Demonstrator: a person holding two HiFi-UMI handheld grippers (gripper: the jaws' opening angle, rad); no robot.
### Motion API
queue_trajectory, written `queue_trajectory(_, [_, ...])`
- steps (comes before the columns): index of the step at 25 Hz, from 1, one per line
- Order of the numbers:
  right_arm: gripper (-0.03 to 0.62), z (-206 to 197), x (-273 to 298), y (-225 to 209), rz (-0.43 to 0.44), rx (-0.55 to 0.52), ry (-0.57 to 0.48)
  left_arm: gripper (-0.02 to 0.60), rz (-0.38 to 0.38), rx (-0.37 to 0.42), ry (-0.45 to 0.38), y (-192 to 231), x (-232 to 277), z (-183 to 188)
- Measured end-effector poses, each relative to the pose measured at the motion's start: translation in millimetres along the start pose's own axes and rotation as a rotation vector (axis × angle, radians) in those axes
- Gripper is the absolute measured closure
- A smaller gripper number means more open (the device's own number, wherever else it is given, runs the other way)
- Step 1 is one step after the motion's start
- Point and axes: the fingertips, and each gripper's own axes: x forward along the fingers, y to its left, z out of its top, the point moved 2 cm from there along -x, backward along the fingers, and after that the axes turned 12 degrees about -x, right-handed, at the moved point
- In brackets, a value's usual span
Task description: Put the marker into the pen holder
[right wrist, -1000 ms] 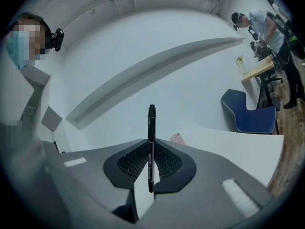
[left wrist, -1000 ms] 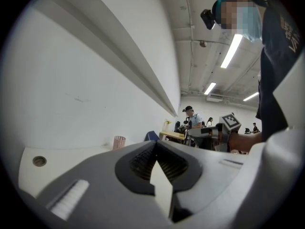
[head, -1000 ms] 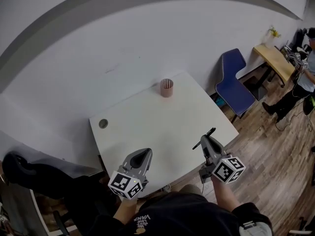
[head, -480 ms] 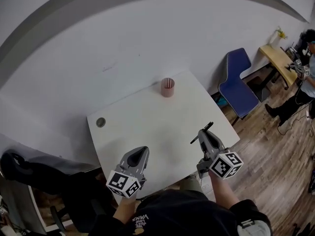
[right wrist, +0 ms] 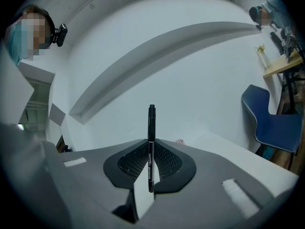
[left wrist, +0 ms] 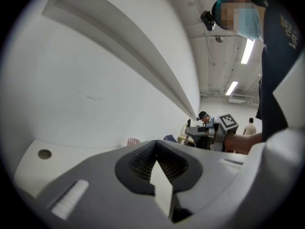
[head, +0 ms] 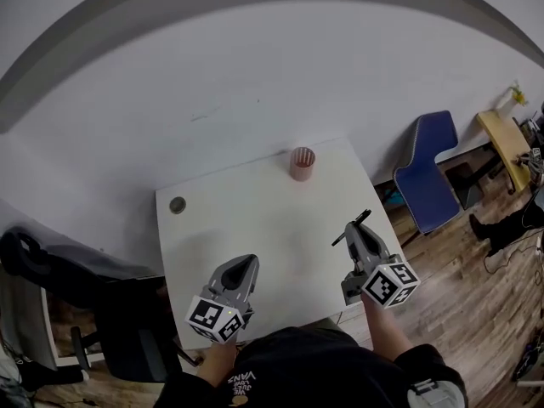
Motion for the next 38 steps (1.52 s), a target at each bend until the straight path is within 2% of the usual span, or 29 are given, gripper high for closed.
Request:
queue_trajectory(15, [0.557, 16.7, 82.6, -30.2, 0.124, -0.073, 0.000, 0.529, 0.160, -0.026, -0.035, 6.4, 5.9, -8.4])
queue_trajectory(26, [0.557, 29.1, 145.6, -40.1, 0.174, -0.122, -0.018, 0.529, 0.267, -0.050, -0.050, 19.3, -4.8, -16.5])
queue_trajectory(32, [0.557, 32.3, 176.2, -48.4, 0.176, -0.151, -0.030, 0.529, 0.315, -0.060, -0.051, 24.2, -11.1, -19.6])
queue_trajectory(38, [0.557, 30.3, 195.0, -69.7, 0.137, -0.162, -0.037, 0.529, 0.343, -0.074, -0.045, 28.4, -13.0, -24.3])
